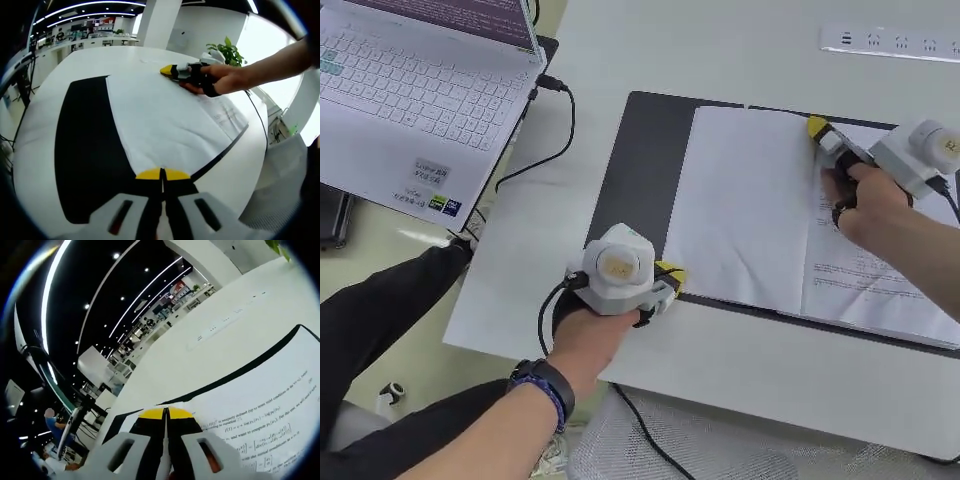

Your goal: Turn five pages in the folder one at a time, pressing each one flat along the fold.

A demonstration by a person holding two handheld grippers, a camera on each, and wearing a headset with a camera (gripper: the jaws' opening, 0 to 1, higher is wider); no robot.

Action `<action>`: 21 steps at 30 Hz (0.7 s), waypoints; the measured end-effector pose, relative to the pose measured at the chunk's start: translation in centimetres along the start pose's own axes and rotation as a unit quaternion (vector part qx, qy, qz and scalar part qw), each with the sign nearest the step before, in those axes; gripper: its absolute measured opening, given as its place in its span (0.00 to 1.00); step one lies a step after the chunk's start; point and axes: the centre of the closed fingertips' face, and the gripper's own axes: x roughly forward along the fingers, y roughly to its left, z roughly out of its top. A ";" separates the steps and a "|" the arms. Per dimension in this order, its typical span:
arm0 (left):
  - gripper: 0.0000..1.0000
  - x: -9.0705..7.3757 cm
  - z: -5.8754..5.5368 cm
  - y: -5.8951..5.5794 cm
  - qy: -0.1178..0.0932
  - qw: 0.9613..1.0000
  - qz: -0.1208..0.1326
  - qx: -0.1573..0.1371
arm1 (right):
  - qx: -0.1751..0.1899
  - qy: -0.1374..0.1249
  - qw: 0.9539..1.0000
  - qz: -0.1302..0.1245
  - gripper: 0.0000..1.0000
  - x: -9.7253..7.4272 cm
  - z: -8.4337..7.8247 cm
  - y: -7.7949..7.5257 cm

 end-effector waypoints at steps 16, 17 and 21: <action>0.00 -0.3 0.2 -0.2 -0.008 1.000 -0.002 -0.010 | -0.026 0.007 0.999 0.017 0.00 -5.9 -4.1 3.2; 0.00 -0.3 0.2 -0.2 -0.009 1.000 -0.002 -0.013 | -0.025 0.006 1.000 0.017 0.00 -6.2 -4.2 3.3; 0.00 -0.4 0.2 -0.3 -0.010 1.000 -0.002 -0.017 | -0.028 0.008 0.999 0.022 0.00 -7.8 -5.1 3.7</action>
